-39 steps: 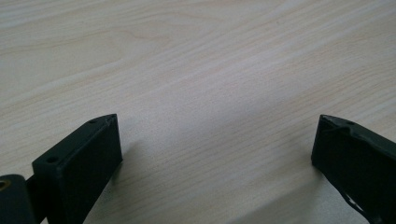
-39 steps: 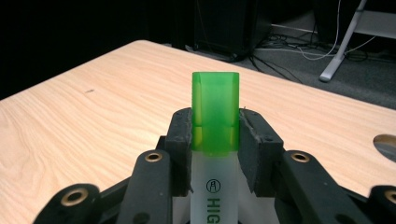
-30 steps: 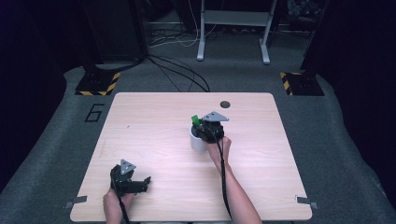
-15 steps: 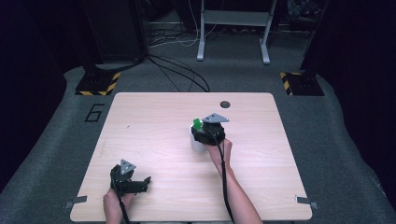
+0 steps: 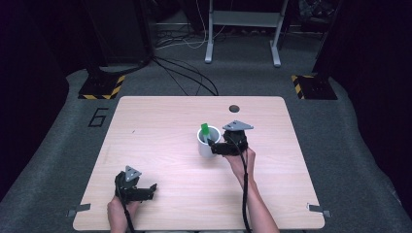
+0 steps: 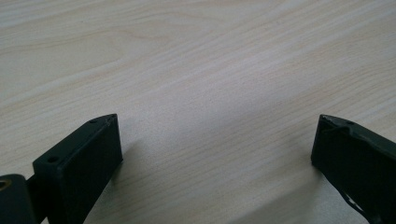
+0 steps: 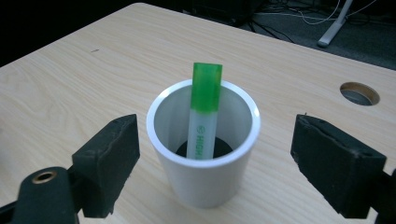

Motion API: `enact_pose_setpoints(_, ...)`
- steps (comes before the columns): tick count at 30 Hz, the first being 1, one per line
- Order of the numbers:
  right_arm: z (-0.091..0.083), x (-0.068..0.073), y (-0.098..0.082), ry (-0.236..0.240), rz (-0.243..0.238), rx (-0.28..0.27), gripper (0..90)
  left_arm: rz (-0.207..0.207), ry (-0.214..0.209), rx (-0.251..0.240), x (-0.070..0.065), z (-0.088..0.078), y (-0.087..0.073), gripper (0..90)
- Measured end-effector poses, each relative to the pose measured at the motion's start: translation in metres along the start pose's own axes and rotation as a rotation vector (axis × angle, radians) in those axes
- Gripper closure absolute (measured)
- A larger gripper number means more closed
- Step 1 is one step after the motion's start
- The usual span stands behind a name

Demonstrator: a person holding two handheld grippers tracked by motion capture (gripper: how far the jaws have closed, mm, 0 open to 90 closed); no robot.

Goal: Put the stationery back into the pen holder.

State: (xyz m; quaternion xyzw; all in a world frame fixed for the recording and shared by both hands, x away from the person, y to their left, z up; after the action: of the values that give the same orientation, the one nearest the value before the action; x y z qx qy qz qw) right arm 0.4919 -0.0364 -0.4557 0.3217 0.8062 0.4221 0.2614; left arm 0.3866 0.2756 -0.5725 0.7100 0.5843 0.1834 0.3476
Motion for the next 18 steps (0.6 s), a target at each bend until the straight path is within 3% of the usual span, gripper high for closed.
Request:
enact_pose_setpoints(9, -0.037, -0.013, -0.021, -0.057, 0.015, 0.014, 11.2, 0.0, 0.001, -0.003, 0.0, 0.0, 0.0, 1.7)
enact_pose_setpoints(14, -0.053, -0.024, -0.043, -0.101, 0.033, 0.039, 9.3, 0.0, 0.001, -0.002, 0.0, 0.0, 0.0, 1.7)
enact_pose_setpoints(18, -0.063, -0.033, -0.065, -0.129, 0.077, 0.053, 8.3, -0.002, 0.004, -0.009, 0.0, 0.0, 0.0, 1.7)
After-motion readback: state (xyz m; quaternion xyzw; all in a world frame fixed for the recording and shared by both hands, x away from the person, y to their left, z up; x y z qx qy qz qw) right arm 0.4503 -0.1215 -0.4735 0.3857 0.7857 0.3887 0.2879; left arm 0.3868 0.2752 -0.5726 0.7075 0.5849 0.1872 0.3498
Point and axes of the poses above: each handheld gripper's, and its own axes: z roughly forward along the jaws, y roughly out of its top, x roughly to its left, the point moved 6 cm from there along z, roughly forward along the jaws, and after that the axes turned 13 degrees about -z, right-handed, at the moved point
